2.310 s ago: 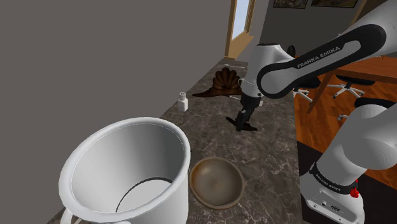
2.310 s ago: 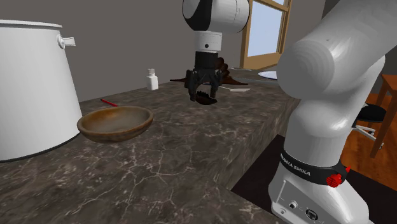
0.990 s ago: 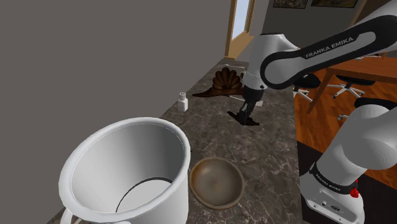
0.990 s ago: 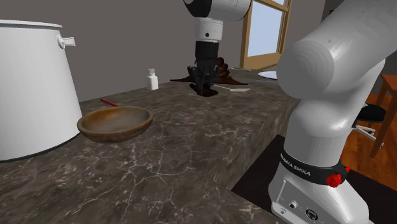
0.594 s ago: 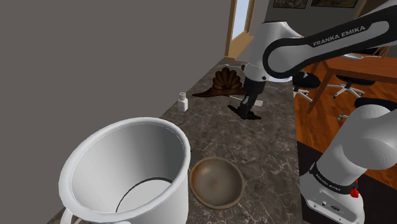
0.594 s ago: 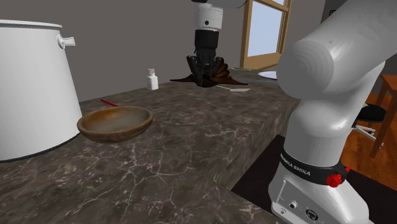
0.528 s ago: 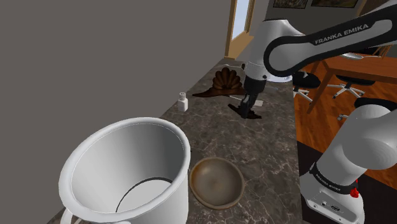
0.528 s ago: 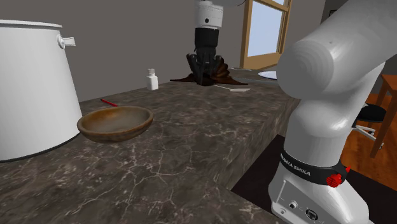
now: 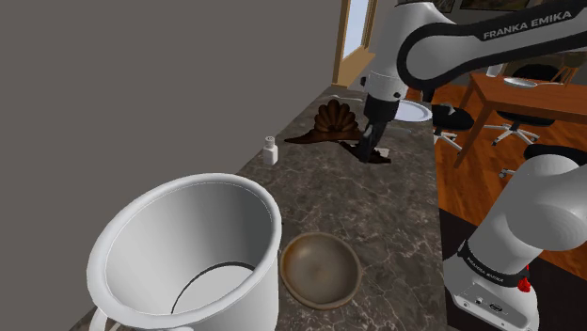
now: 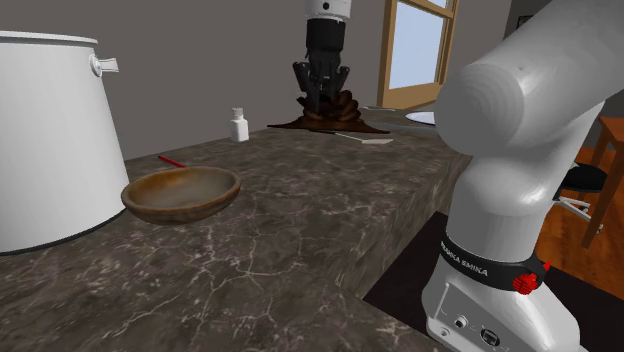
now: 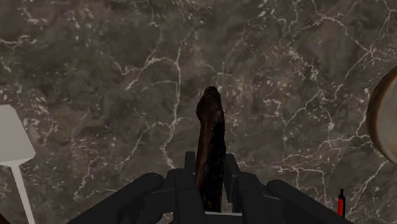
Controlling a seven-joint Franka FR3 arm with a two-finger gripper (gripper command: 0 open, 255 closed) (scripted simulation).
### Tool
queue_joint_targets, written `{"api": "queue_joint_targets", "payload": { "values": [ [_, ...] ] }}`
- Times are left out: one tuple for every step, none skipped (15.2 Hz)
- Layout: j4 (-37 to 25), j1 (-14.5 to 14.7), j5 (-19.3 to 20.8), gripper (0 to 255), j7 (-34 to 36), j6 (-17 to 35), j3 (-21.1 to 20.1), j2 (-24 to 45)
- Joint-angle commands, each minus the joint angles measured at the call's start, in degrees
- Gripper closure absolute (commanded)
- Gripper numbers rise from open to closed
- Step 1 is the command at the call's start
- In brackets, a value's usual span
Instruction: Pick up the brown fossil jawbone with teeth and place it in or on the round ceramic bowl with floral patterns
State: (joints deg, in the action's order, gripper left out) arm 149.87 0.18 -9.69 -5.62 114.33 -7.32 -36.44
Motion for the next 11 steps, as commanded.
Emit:
{"api": "queue_joint_targets", "payload": {
  "values": [
    [-1.17, -0.06, 0.15, 255, 0.10, -1.42, 0.12, -0.22],
    [-0.86, 0.73, -0.63, 255, 1.50, -1.46, -1.04, -0.73],
    [-0.62, 1.52, -1.42, 255, 2.92, -1.47, -2.22, -1.16],
    [-0.45, 2.30, -2.22, 255, 4.34, -1.47, -3.42, -1.51],
    [-0.36, 3.10, -3.02, 255, 5.77, -1.45, -4.62, -1.78],
    [-0.34, 3.88, -3.82, 255, 7.21, -1.41, -5.84, -1.96],
    [-0.38, 4.64, -4.61, 255, 8.66, -1.35, -7.06, -2.06],
    [-0.50, 5.39, -5.38, 255, 10.11, -1.26, -8.30, -2.07],
    [-0.69, 6.12, -6.15, 255, 11.56, -1.15, -9.56, -2.00],
    [-0.96, 6.81, -6.89, 255, 13.02, -1.02, -10.82, -1.85],
    [-1.29, 7.49, -7.60, 255, 14.48, -0.86, -12.08, -1.61]
  ]
}}
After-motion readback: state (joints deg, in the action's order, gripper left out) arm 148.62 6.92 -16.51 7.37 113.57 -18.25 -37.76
